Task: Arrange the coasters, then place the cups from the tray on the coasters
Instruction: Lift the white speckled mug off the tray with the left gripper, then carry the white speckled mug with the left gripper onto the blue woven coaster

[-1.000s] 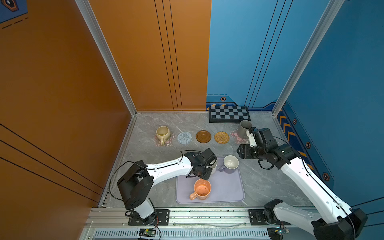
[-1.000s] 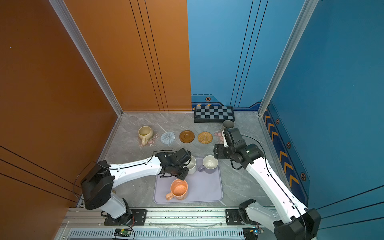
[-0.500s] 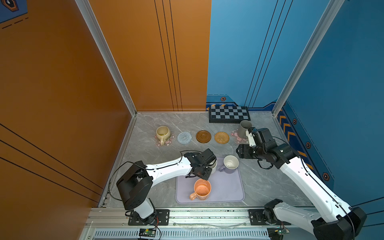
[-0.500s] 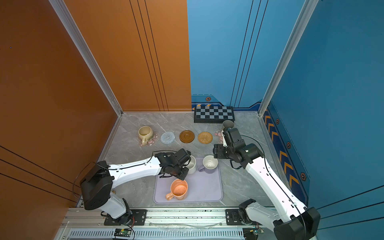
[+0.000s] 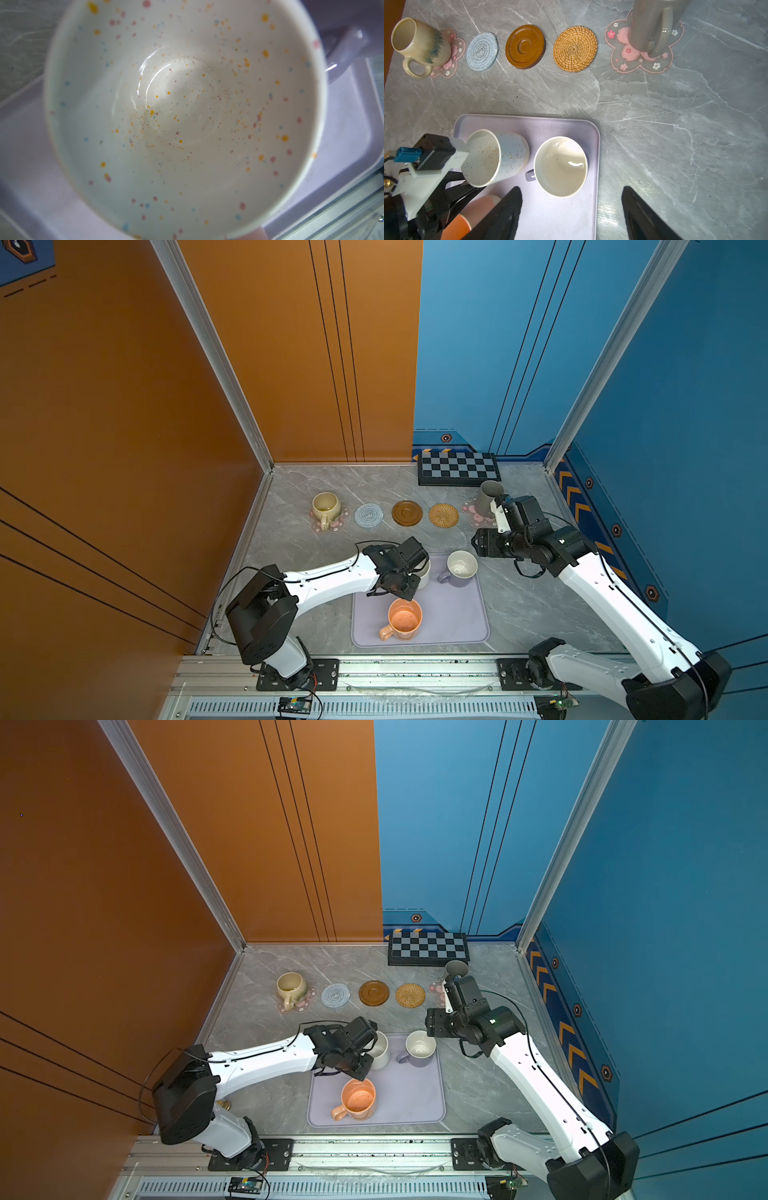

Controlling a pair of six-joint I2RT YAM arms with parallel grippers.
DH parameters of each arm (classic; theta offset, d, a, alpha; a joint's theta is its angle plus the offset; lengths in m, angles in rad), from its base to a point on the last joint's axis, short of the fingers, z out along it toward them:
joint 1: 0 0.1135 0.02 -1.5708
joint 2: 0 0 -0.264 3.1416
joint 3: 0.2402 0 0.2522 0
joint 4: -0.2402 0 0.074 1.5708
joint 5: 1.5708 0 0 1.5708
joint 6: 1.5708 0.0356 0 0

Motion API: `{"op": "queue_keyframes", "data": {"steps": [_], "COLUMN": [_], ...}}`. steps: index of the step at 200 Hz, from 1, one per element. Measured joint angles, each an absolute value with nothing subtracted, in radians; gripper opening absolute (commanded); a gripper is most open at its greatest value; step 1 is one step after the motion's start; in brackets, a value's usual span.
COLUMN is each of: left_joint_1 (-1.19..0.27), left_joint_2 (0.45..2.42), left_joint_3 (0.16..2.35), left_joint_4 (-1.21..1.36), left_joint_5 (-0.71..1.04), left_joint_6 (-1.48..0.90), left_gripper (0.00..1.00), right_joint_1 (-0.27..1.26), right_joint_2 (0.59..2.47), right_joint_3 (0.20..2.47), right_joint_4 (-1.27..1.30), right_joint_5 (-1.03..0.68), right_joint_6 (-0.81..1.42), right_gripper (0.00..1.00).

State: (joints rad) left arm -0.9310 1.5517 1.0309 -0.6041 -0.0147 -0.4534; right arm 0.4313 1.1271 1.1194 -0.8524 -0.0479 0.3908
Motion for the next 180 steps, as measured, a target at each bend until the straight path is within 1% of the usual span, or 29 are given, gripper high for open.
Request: {"op": "queue_keyframes", "data": {"steps": [79,180], "left_joint_1": [-0.892,-0.733], "left_joint_2": [1.463,1.436], "left_joint_3": [1.002,1.068], "left_joint_4": [-0.689,-0.749], "left_joint_5": [-0.015,-0.047], "left_joint_6": [-0.431,-0.363], "left_gripper": [0.0,0.0], "right_joint_1": [0.431,0.431], "right_joint_2": [1.16,1.201], "right_joint_3": [1.121,1.132], "right_joint_4": [-0.826,-0.807], "right_joint_5": [-0.048,-0.047], "right_joint_6": [0.39,0.386], "right_gripper": [0.78,0.78]}}
